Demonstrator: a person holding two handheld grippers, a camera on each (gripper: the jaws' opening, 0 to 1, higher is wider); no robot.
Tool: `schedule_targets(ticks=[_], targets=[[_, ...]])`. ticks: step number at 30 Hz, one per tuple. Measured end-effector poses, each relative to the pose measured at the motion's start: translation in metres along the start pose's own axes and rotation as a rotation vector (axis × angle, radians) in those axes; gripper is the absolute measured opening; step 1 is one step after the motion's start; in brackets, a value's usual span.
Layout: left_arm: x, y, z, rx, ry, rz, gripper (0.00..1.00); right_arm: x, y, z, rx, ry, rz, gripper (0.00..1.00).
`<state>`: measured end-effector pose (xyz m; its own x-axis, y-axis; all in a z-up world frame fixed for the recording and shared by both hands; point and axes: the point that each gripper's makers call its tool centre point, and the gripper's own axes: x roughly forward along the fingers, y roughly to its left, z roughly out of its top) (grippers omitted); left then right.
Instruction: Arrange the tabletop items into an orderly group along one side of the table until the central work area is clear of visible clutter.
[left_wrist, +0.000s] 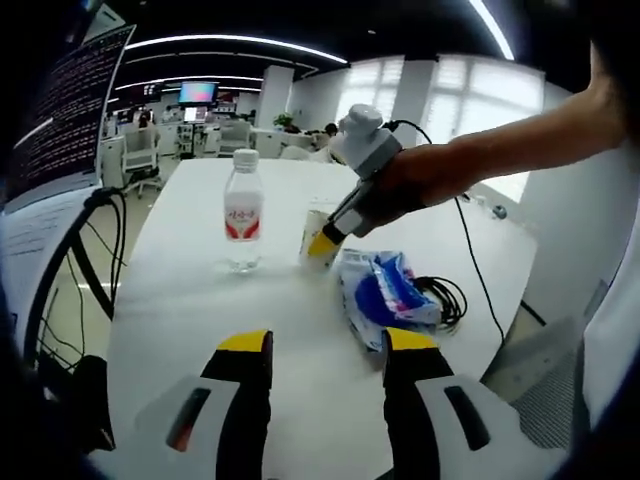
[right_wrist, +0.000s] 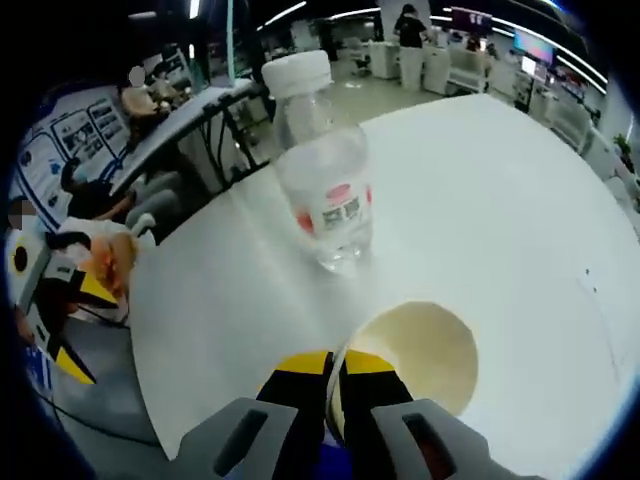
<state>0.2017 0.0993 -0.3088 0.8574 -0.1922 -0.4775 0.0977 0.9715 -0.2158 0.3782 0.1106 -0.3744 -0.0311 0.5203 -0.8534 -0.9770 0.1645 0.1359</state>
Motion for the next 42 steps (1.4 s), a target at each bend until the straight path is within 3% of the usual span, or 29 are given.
schedule_targets(ticks=[9,13,25,36,42], targets=[[-0.007,0.003,0.003,-0.021,-0.011,0.028,0.43,0.014,-0.008,0.006,-0.191,0.068,-0.051,0.00],[-0.008,0.004,0.005,-0.008,-0.009,0.032,0.44,0.017,-0.007,0.007,-0.228,0.078,-0.058,0.00],[-0.007,0.003,0.008,-0.014,-0.008,0.019,0.46,0.032,-0.018,0.020,-0.306,0.099,-0.075,0.00],[-0.009,0.004,0.006,-0.023,-0.010,0.023,0.46,0.031,-0.007,0.022,-0.347,0.098,-0.073,0.01],[-0.011,0.004,0.007,-0.028,-0.012,0.025,0.46,0.032,-0.007,0.022,-0.329,0.099,-0.064,0.13]])
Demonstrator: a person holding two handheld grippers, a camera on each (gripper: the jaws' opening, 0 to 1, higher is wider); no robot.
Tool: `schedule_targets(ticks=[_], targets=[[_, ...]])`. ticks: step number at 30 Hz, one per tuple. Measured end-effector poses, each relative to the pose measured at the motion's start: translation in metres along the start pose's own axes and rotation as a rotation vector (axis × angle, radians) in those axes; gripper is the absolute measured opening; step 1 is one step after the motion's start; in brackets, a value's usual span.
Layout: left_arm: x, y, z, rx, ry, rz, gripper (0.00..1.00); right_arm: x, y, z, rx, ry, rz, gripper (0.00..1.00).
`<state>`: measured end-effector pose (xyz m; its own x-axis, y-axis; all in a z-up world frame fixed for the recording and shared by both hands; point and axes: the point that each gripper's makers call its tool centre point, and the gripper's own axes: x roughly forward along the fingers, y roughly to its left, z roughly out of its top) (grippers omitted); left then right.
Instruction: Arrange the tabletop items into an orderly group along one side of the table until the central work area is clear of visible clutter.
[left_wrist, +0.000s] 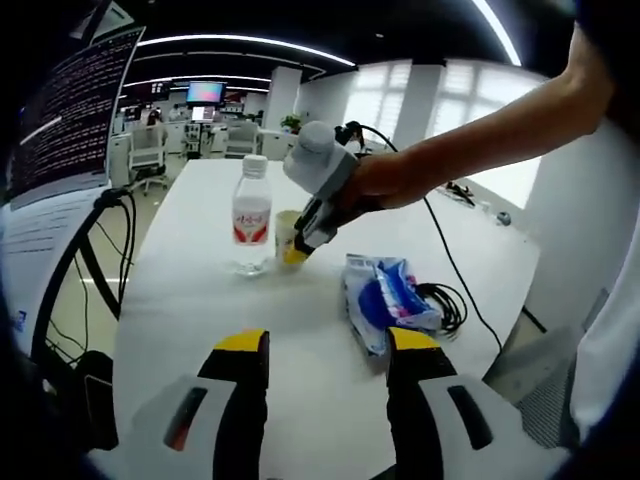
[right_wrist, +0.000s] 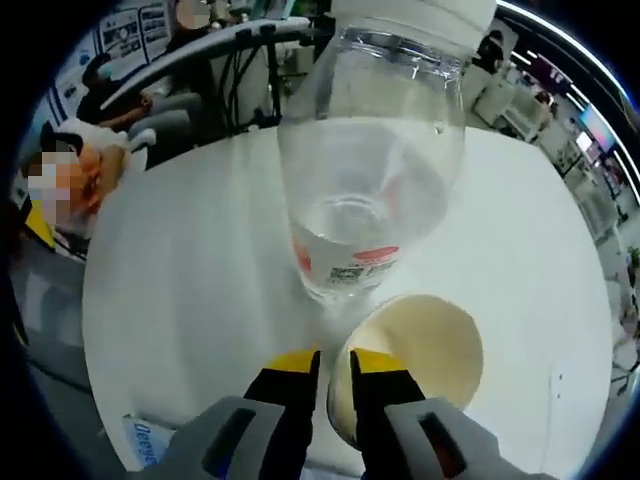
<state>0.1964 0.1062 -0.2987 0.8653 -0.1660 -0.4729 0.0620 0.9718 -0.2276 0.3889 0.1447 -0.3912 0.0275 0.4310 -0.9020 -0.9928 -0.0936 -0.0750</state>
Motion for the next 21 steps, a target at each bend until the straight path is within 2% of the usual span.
schedule_targets(ticks=[4,15,21], targets=[[-0.001,-0.003,0.000,0.001,0.001,0.000,0.46,-0.002,0.001,-0.001,-0.016,-0.001,-0.006,0.18],[-0.001,-0.007,0.005,-0.004,-0.008,-0.010,0.47,-0.014,-0.002,0.006,-0.038,-0.027,-0.011,0.24],[-0.002,-0.010,0.008,-0.001,-0.016,-0.013,0.47,-0.022,-0.003,0.004,-0.003,-0.046,-0.008,0.25]])
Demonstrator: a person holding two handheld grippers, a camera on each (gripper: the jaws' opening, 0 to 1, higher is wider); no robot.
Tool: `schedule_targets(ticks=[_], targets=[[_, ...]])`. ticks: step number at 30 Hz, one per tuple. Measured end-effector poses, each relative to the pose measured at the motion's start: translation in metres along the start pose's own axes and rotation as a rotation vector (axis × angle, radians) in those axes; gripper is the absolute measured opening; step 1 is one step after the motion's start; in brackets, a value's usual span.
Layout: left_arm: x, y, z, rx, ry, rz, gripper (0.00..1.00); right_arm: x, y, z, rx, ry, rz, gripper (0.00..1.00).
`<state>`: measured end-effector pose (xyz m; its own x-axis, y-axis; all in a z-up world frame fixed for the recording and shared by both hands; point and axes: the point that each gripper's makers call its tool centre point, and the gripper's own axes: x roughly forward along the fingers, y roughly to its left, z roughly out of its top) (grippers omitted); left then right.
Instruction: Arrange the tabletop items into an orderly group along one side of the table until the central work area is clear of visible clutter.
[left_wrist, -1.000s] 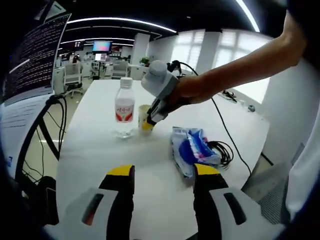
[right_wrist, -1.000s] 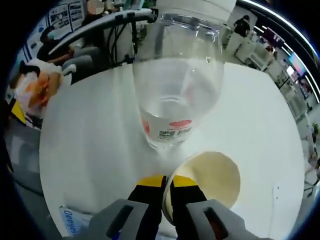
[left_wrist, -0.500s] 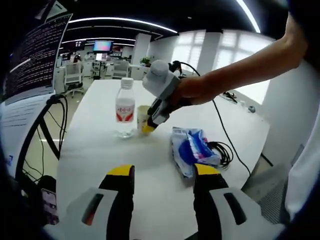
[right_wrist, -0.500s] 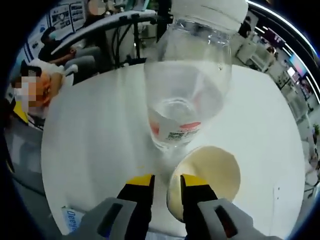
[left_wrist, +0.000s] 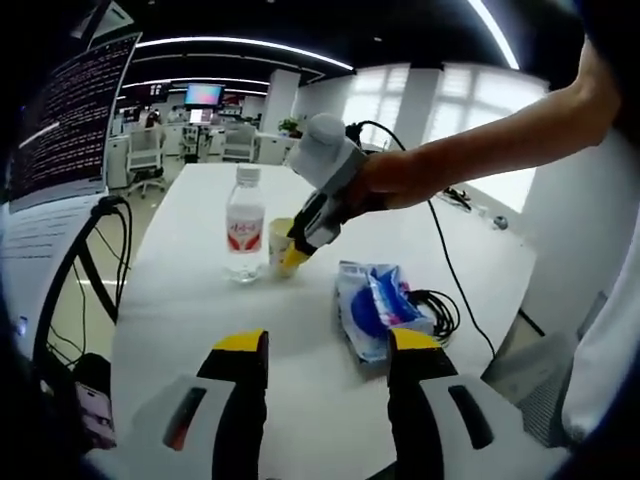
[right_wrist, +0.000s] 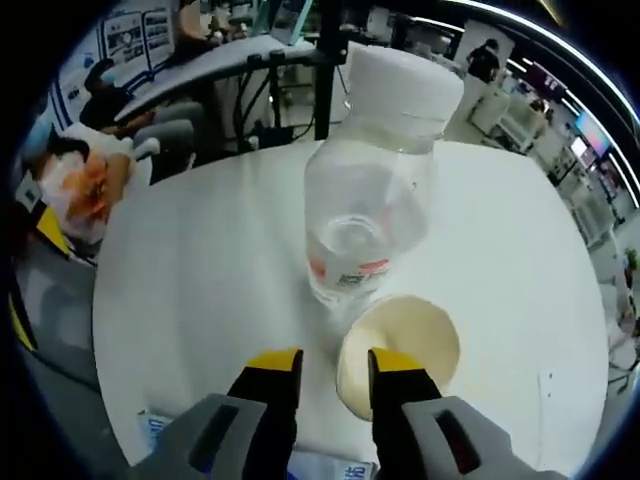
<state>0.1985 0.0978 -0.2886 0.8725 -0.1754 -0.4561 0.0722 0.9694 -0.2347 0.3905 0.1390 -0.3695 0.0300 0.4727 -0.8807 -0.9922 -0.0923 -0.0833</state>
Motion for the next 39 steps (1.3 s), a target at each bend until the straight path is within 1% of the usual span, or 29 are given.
schedule_targets(ticks=[3,5,7,8,10,12,13,16,17,19,22,23,24,28,30,32,33,38,39], targets=[[-0.002,-0.004,0.000,0.001,-0.004,0.000,0.46,-0.003,0.000,-0.001,-0.003,-0.006,-0.002,0.25],[-0.006,-0.011,0.001,-0.001,-0.007,-0.001,0.46,-0.008,0.002,0.001,0.007,-0.019,0.003,0.26],[-0.004,-0.011,0.002,0.000,-0.009,-0.002,0.46,-0.014,0.002,0.002,0.019,-0.036,0.002,0.26],[-0.004,-0.015,0.003,0.001,-0.009,-0.004,0.46,-0.015,0.001,0.002,0.019,-0.039,-0.001,0.26],[-0.004,-0.016,0.003,0.000,-0.011,-0.008,0.46,-0.018,0.000,0.002,0.015,-0.044,-0.005,0.26],[-0.003,-0.019,0.002,0.001,-0.012,-0.014,0.46,-0.021,-0.001,0.000,0.021,-0.050,-0.005,0.26],[-0.002,-0.019,0.002,0.001,-0.012,-0.015,0.46,-0.028,-0.002,0.000,0.033,-0.060,-0.008,0.26],[-0.001,-0.024,0.002,0.005,-0.011,-0.022,0.46,-0.036,-0.006,-0.005,0.062,-0.081,-0.013,0.26],[-0.001,-0.026,0.003,0.005,-0.013,-0.026,0.46,-0.044,-0.002,-0.005,0.065,-0.085,-0.016,0.26],[0.000,-0.028,0.004,0.008,-0.015,-0.030,0.46,-0.048,-0.004,-0.009,0.075,-0.094,-0.020,0.26],[0.000,-0.032,0.006,0.012,-0.014,-0.039,0.46,-0.059,-0.008,-0.024,0.121,-0.115,-0.033,0.26],[0.001,-0.033,0.006,0.014,-0.013,-0.041,0.46,-0.061,-0.008,-0.024,0.124,-0.116,-0.034,0.26],[0.001,-0.033,0.005,0.017,-0.013,-0.043,0.45,-0.065,-0.009,-0.028,0.140,-0.120,-0.037,0.26],[0.003,-0.039,0.004,0.023,-0.006,-0.055,0.45,-0.076,-0.015,-0.051,0.189,-0.131,-0.058,0.26],[0.004,-0.043,0.003,0.023,-0.003,-0.062,0.45,-0.082,-0.016,-0.065,0.211,-0.131,-0.067,0.26],[0.005,-0.047,0.001,0.023,0.001,-0.069,0.45,-0.085,-0.014,-0.074,0.228,-0.133,-0.071,0.26],[0.006,-0.048,0.000,0.025,0.004,-0.073,0.45,-0.089,-0.016,-0.083,0.246,-0.135,-0.076,0.27],[0.009,-0.057,-0.003,0.033,0.019,-0.090,0.45,-0.101,-0.019,-0.112,0.321,-0.147,-0.097,0.27],[0.009,-0.058,-0.003,0.034,0.019,-0.091,0.45,-0.104,-0.014,-0.117,0.337,-0.151,-0.101,0.27]])
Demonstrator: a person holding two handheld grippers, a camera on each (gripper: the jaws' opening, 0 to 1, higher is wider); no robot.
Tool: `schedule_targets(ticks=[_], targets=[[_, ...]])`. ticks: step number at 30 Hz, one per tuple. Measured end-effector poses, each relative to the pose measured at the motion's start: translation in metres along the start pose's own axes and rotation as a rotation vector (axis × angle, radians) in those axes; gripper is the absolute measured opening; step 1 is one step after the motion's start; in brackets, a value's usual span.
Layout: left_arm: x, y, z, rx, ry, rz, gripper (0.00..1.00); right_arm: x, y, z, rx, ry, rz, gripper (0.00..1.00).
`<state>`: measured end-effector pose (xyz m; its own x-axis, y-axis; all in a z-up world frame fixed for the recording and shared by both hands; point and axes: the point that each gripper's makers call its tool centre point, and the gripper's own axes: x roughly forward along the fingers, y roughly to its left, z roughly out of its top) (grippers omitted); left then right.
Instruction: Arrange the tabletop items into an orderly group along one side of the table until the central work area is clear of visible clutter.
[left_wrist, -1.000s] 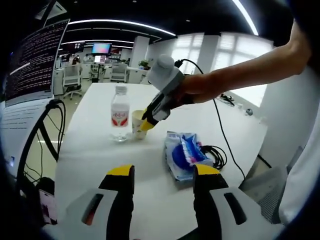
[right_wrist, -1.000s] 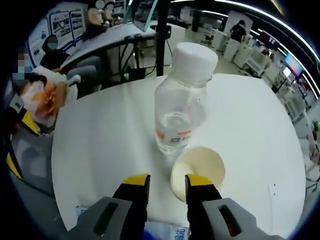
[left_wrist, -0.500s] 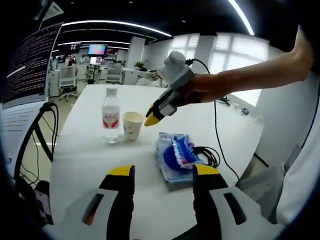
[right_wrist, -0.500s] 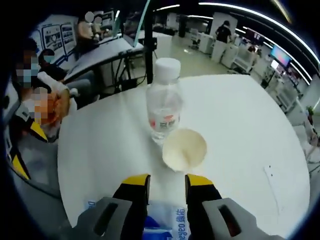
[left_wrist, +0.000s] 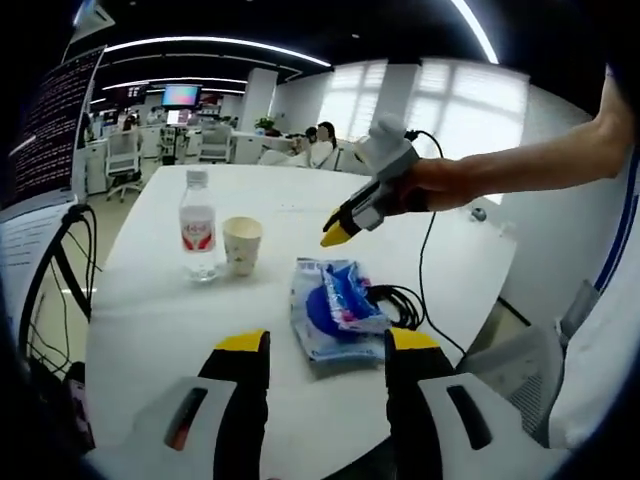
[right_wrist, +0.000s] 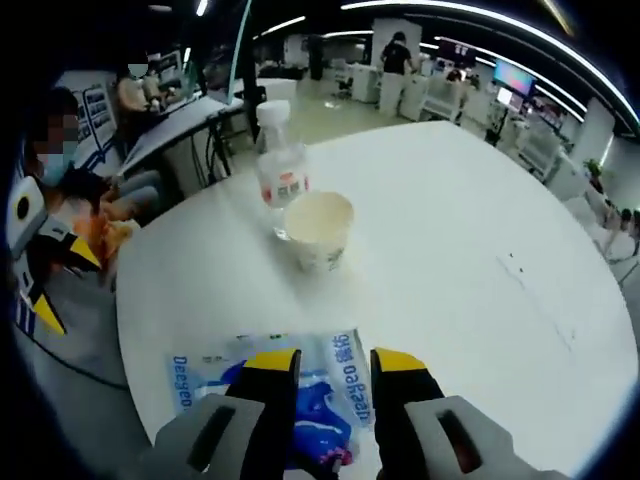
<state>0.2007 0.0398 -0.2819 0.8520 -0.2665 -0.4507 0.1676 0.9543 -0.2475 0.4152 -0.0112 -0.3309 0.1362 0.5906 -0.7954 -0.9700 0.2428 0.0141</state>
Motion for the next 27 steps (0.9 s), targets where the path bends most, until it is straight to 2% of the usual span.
schedule_targets(ticks=[11,15,17,18,21,23,27], targets=[[0.006,-0.010,-0.004,0.002,0.023,-0.028,0.45,-0.030,-0.016,-0.053,0.122,-0.021,-0.045,0.27],[0.009,-0.014,-0.006,0.002,0.033,-0.037,0.45,-0.040,-0.008,-0.069,0.154,-0.019,-0.054,0.26],[0.010,-0.016,-0.007,0.003,0.036,-0.042,0.45,-0.043,-0.015,-0.079,0.173,-0.017,-0.059,0.26],[0.010,-0.018,-0.007,0.005,0.038,-0.045,0.45,-0.049,-0.010,-0.085,0.182,-0.016,-0.062,0.26],[0.012,-0.020,-0.009,0.004,0.042,-0.049,0.44,-0.052,-0.015,-0.098,0.210,-0.015,-0.072,0.26],[0.014,-0.024,-0.010,0.001,0.045,-0.053,0.44,-0.057,-0.010,-0.109,0.230,-0.013,-0.078,0.26],[0.015,-0.030,-0.010,-0.002,0.051,-0.058,0.44,-0.059,-0.016,-0.119,0.262,-0.017,-0.085,0.26]])
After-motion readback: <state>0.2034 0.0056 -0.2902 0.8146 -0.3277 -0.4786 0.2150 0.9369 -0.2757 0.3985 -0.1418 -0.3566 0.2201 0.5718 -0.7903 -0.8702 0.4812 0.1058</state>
